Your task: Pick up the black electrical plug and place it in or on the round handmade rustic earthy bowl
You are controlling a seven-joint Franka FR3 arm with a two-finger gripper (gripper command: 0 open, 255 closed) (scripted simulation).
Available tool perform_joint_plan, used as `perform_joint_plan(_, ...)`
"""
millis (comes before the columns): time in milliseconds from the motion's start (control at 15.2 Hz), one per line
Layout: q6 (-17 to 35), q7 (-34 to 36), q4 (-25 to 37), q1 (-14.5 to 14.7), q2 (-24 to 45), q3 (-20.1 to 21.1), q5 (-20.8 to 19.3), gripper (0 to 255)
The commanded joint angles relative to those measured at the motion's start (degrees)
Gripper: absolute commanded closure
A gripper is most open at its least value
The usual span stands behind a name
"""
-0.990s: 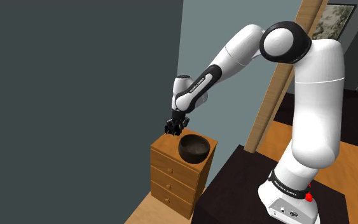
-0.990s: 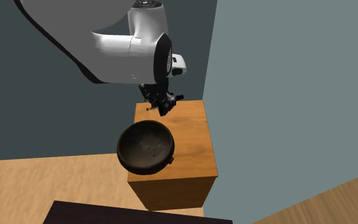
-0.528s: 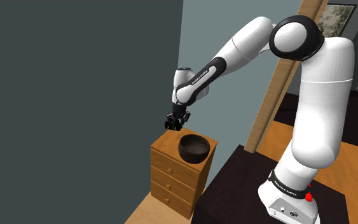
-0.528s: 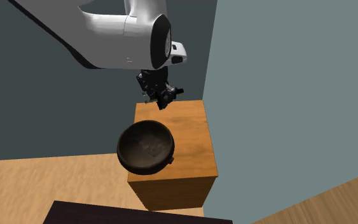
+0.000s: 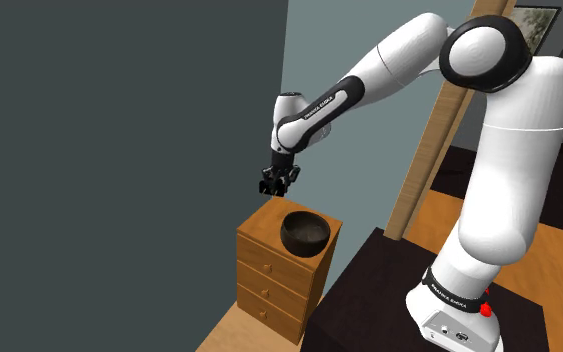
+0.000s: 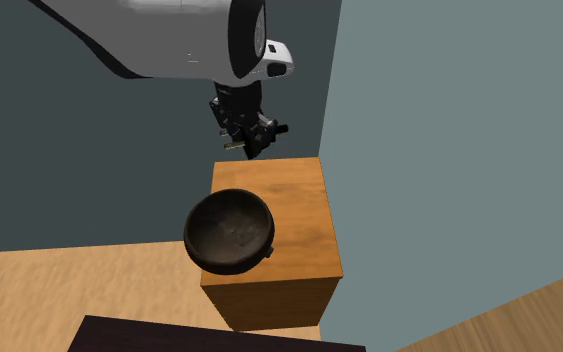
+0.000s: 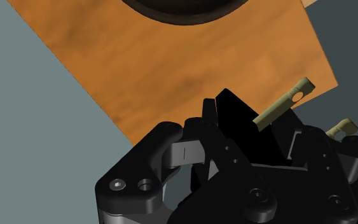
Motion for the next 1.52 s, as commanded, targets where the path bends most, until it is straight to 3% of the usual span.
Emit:
perform_joint_plan(0,-1.45,-0.28,0.40,-0.13,-1.04,0.01,0.19,255)
perform_joint_plan(264,-3.69,-0.45,1.02,-0.19,-2.66,0.08,0.44,255)
perform_joint_plan(1122,1.10,1.13,-32.33,2.92,-31.38,2.42,5.31,255)
perform_joint_plan(1452,6.17,1.42,-33.58,2.77,-27.54,2.65,4.98,255)
